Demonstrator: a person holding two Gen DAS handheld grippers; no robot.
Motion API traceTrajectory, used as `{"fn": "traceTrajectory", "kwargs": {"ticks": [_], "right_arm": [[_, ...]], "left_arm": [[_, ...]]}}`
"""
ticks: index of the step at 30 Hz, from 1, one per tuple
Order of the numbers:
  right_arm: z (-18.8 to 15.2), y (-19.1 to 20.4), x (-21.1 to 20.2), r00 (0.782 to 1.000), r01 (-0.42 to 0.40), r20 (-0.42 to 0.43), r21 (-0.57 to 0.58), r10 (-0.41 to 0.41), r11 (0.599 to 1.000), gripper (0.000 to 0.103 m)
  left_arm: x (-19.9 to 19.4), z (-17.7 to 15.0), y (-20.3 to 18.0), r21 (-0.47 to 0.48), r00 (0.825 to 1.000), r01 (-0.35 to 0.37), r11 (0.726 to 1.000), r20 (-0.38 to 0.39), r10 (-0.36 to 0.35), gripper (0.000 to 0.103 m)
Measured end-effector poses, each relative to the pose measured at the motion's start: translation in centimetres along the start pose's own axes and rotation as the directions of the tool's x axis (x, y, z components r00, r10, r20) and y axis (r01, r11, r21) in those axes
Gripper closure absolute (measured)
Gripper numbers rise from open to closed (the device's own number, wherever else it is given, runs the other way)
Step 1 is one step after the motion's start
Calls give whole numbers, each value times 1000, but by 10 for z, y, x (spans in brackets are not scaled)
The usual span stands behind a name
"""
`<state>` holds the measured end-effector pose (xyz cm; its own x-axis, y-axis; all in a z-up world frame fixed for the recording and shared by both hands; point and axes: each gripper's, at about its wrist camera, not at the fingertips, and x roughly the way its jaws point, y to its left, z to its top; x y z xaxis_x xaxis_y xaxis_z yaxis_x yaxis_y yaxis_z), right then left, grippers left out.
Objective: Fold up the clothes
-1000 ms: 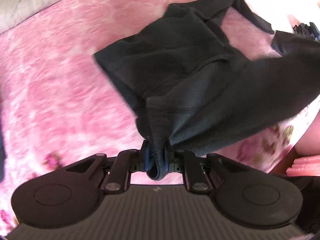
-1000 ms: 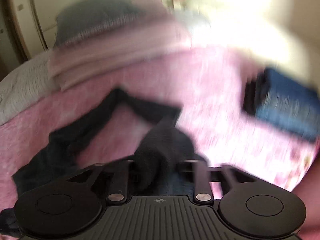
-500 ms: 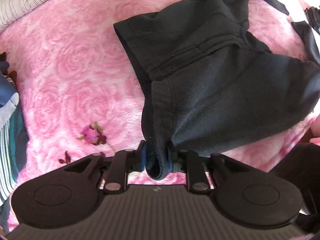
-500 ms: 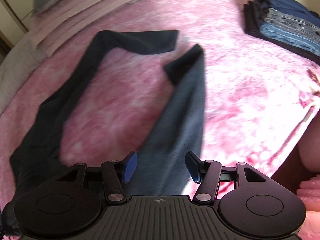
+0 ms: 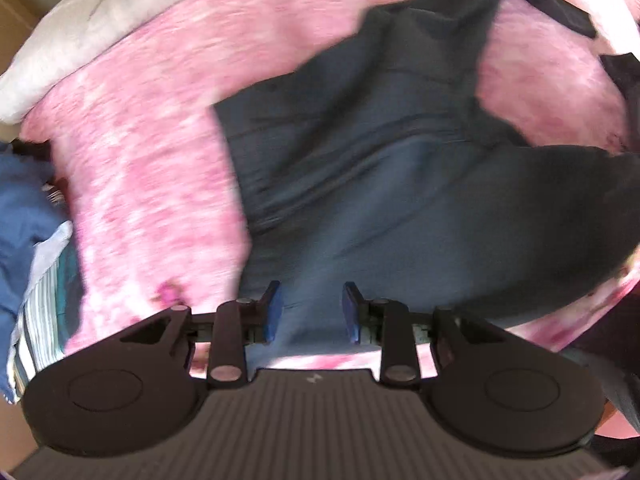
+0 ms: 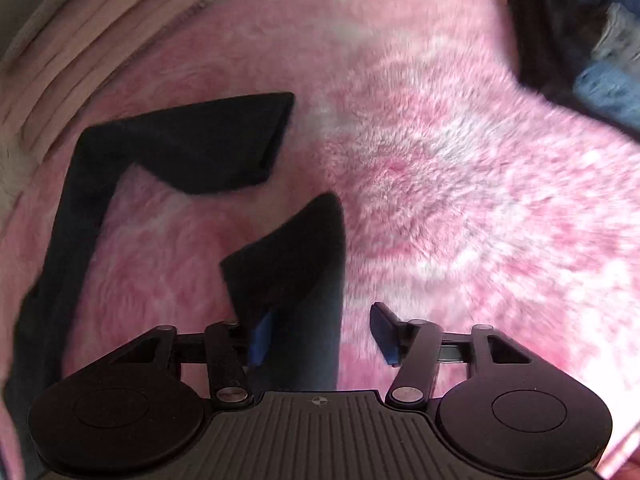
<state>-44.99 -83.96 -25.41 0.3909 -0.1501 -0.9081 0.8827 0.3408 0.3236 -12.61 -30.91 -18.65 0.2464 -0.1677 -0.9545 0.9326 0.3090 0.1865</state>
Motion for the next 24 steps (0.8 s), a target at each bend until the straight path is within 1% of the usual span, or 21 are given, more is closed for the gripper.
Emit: {"fn": "traceTrajectory", "kwargs": {"ticks": [3,4,6,8,9,10,11,12,13,15,16,17,19,21,23,24], "right_arm": [[15,-27,-34,998,-10,59,18,9,1000,101],[16,-39,-55,994,13,105,30,-16,999,101],[14,-67,-99,976,60,204,62,-72,996,101],[0,-98,-134,951,136,267,93,-156,986,101],[-9,-114,-141,948,166,254,118,-192,979,98],[-19,-130,-144,948,194,227,145,-223,970,91],[-29,-146,-147,946,222,199,170,-254,960,86],[-35,-154,-149,942,247,184,190,-282,950,73],[-42,-160,-150,936,272,171,208,-309,939,65],[-54,-172,-151,921,321,145,243,-361,915,59],[-60,-178,-152,913,345,131,260,-387,902,58],[-61,-173,-151,917,338,136,234,-375,912,57],[-61,-157,-146,932,303,156,153,-326,941,57],[-57,-135,-133,959,233,144,76,-242,969,57],[-50,-111,-116,983,145,116,-1,-143,989,57],[-43,-97,-105,991,93,96,-44,-88,995,57]], "left_arm": [[7,28,-54,53,998,56,997,-9,-56,76],[10,36,-69,77,997,77,994,-6,-77,76],[15,53,-99,123,993,120,985,0,-120,75],[19,67,-124,171,986,164,971,8,-168,72],[21,74,-135,196,981,186,963,10,-192,70],[23,79,-144,222,978,202,954,11,-209,69],[26,82,-152,255,975,211,944,11,-221,68],[27,84,-160,296,974,211,932,14,-225,67],[29,86,-167,337,973,209,918,18,-229,67],[33,86,-179,421,971,210,883,19,-240,65],[36,85,-185,462,969,210,862,17,-245,64],[39,82,-189,500,971,204,842,9,-241,64],[46,75,-197,553,972,204,808,-20,-232,65],[49,66,-198,586,969,225,779,-53,-241,65],[43,64,-192,576,967,230,784,-44,-252,65],[41,64,-188,566,967,228,792,-35,-254,65]]}}
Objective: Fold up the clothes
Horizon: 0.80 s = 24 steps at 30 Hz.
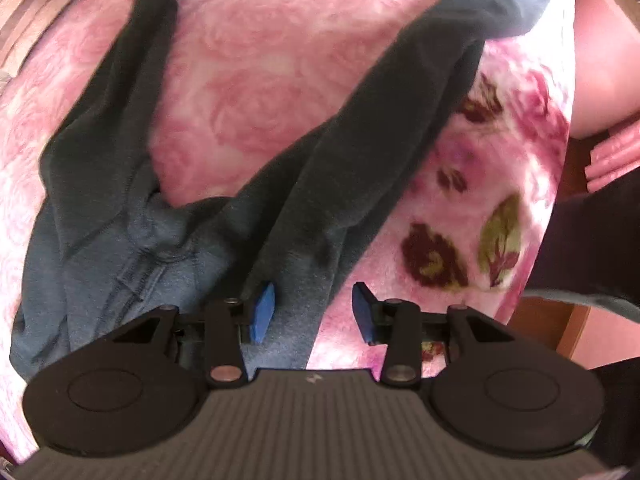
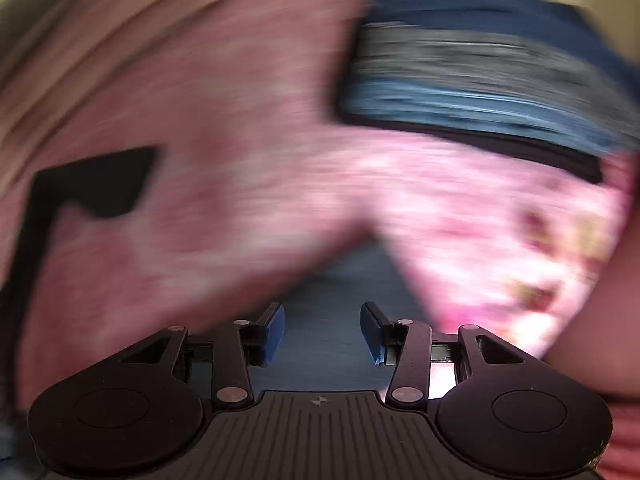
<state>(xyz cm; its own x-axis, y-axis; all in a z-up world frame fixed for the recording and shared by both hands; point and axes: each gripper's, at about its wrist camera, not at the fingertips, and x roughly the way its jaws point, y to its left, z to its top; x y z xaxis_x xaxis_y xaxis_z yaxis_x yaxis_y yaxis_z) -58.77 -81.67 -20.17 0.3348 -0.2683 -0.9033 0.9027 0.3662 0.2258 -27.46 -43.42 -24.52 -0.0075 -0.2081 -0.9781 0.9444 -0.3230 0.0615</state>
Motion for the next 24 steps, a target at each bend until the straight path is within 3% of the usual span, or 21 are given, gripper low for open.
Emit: {"fn": "traceTrajectory", "kwargs": {"ticks": [3,5,7,11,15,19,20,21,22,24], "right_arm": [[25,50,40,990,-129,-72,-157,119,979,57],[43,86,68,982,-178,-110,-281,153,943,57],[64,108,93,969,-236,-144,-310,200,921,57],[103,122,145,944,-293,-208,-178,255,939,56],[120,110,173,950,-276,-155,1,272,961,54],[121,104,189,951,-291,-72,124,302,948,48],[120,105,190,953,-287,-62,133,297,949,50],[122,105,189,958,-270,-66,127,280,954,82],[125,102,188,956,-271,-83,130,283,954,94],[131,97,176,951,-275,-103,147,291,950,94]], "left_arm": [[-16,3,23,-113,996,-73,991,37,77,65],[-19,5,44,-202,987,-144,969,42,155,63],[-19,7,62,-260,973,-209,943,38,226,59],[-9,12,90,-300,957,-262,917,42,286,58],[10,19,101,-291,963,-234,928,64,263,58],[20,23,99,-257,970,-211,943,66,235,58],[22,24,99,-251,972,-204,946,63,226,58],[22,25,98,-245,973,-201,948,59,222,58],[21,25,98,-241,974,-200,950,58,220,58],[17,25,100,-239,974,-200,950,58,220,58]]}}
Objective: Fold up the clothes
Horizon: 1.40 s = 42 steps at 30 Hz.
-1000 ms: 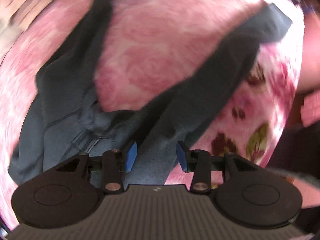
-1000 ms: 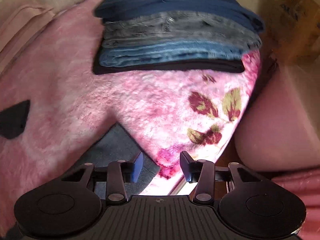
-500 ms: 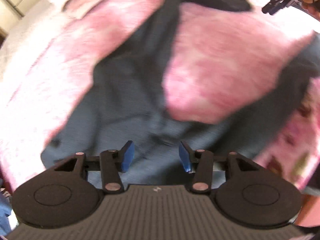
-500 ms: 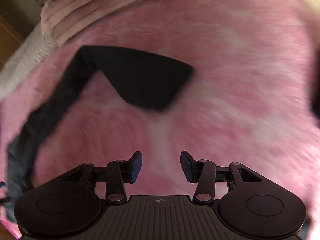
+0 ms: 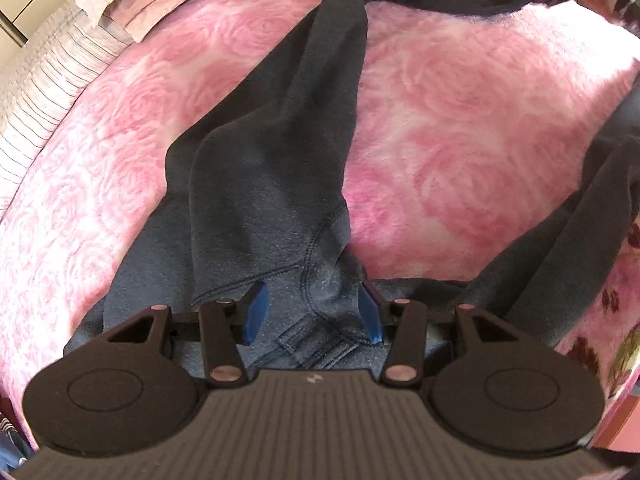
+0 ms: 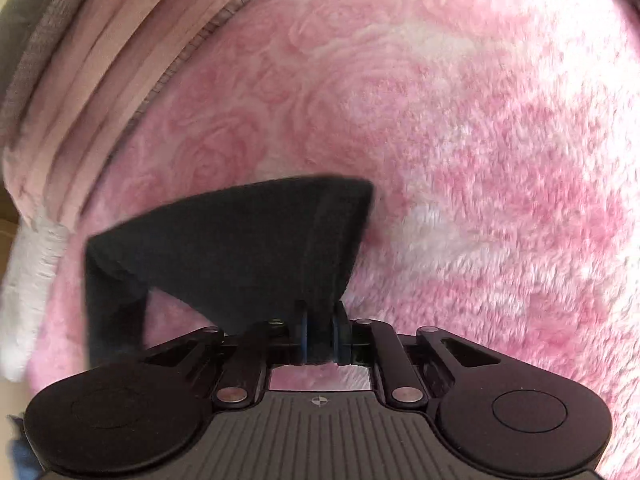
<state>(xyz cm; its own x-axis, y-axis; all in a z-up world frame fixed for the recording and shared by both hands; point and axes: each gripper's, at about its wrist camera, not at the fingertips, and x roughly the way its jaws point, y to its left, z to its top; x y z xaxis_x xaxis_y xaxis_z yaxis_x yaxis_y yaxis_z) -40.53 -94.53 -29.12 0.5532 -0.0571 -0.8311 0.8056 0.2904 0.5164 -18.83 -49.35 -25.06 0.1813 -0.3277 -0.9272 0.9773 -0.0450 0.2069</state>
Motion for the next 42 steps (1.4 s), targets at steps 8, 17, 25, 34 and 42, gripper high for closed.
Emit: {"fn": "traceTrajectory", "kwargs": {"ticks": [8,17,25,34,42], "right_arm": [[63,-9,-95,932,323,244,-231,-267,918,93],[64,-1,-80,917,380,253,-323,-308,867,93],[71,12,-67,928,364,249,-458,-277,811,93],[86,34,-50,916,389,260,-405,-304,827,92],[78,44,-41,928,352,265,-392,-262,850,40]], "left_arm": [[2,12,21,-23,1000,-22,1000,0,22,58],[35,52,76,-29,997,-63,998,37,64,56],[114,86,100,110,996,75,991,-49,-70,60],[98,90,141,-58,999,28,998,40,-26,100],[81,81,130,-106,995,-75,991,58,82,76]]}}
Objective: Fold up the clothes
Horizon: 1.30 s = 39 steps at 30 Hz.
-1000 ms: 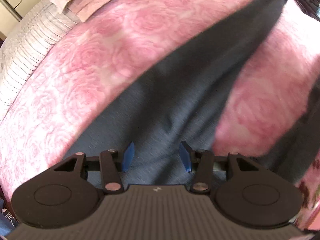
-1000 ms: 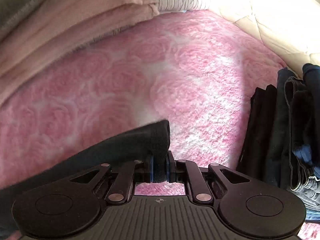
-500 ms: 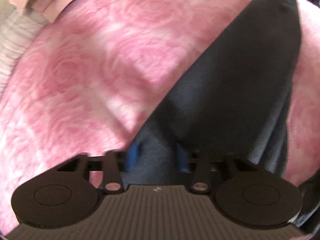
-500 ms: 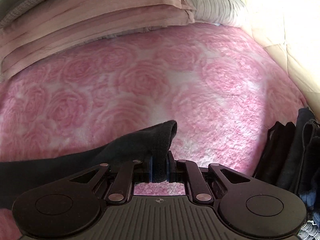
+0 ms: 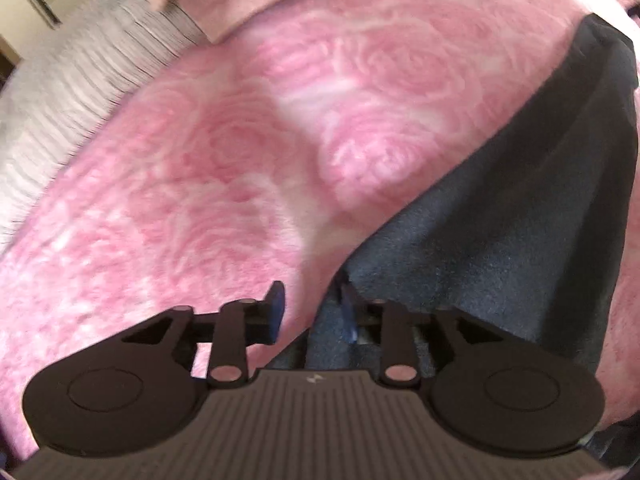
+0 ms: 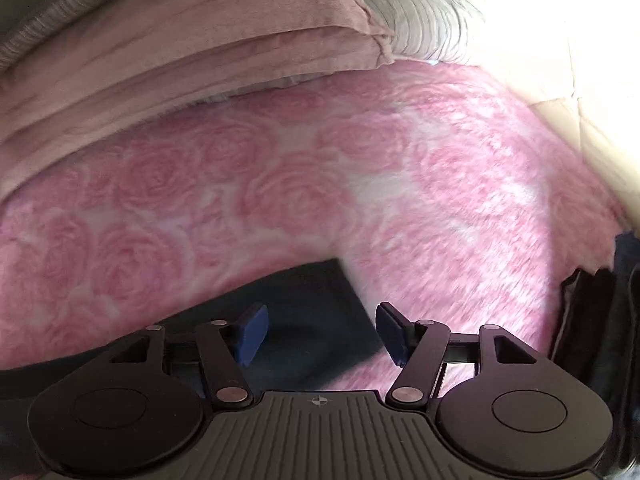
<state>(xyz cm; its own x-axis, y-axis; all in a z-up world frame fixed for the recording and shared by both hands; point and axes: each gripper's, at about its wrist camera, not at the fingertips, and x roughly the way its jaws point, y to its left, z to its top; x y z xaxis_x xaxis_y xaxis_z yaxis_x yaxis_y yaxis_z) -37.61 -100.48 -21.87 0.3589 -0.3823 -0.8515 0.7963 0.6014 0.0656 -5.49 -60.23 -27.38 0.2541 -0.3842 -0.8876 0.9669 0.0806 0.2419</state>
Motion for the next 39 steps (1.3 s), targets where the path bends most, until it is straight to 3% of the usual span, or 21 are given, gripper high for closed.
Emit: {"fn": "traceTrajectory", "kwargs": {"ticks": [2,5,10,14,15,17,18,20,23,26,28,34,35,37,39], "right_arm": [[-14,-9,-5,999,-50,-19,32,51,998,40],[-36,-23,1,992,-99,-64,96,106,990,40],[-50,-42,30,985,-135,-66,254,157,958,40],[-51,-60,51,979,-189,2,408,206,893,41],[-51,-65,55,976,-202,22,442,215,874,44],[-51,-73,61,978,-197,32,476,207,857,70],[-49,-76,61,979,-191,26,479,203,857,94],[-46,-83,61,979,-184,11,483,204,856,97],[-34,-84,34,989,-132,-12,407,150,904,98],[-23,-83,-3,996,-74,-8,374,84,924,98],[-19,-77,-15,999,-46,7,344,46,938,97],[-40,-72,26,997,18,-80,309,7,951,95],[-44,-74,26,997,14,-76,306,10,952,92],[-50,-77,19,997,38,-75,300,-17,953,56],[-54,-83,8,997,62,-59,305,-46,950,51]], "left_arm": [[-19,-1,-12,37,999,-5,999,45,3,76],[-48,-7,-49,171,993,47,984,100,-65,76],[-67,-21,-126,414,972,178,892,67,-225,75],[-66,-30,-167,546,961,203,813,48,-272,73],[-62,-32,-176,577,967,177,798,48,-250,72],[-49,-37,-192,627,987,90,774,47,-153,76],[-43,-38,-198,648,993,51,760,49,-109,87],[-38,-39,-205,670,997,10,743,52,-61,100],[-55,-32,-197,644,992,40,764,66,-107,102],[-76,-24,-177,578,975,130,806,72,-209,102],[-72,-24,-173,563,974,157,811,49,-223,101],[-58,-22,-180,542,971,211,813,-20,-239,93],[-59,-21,-179,534,969,222,816,-24,-248,85],[-69,-23,-176,520,958,252,816,-15,-287,76],[-77,-21,-171,495,951,269,826,0,-310,76]]}}
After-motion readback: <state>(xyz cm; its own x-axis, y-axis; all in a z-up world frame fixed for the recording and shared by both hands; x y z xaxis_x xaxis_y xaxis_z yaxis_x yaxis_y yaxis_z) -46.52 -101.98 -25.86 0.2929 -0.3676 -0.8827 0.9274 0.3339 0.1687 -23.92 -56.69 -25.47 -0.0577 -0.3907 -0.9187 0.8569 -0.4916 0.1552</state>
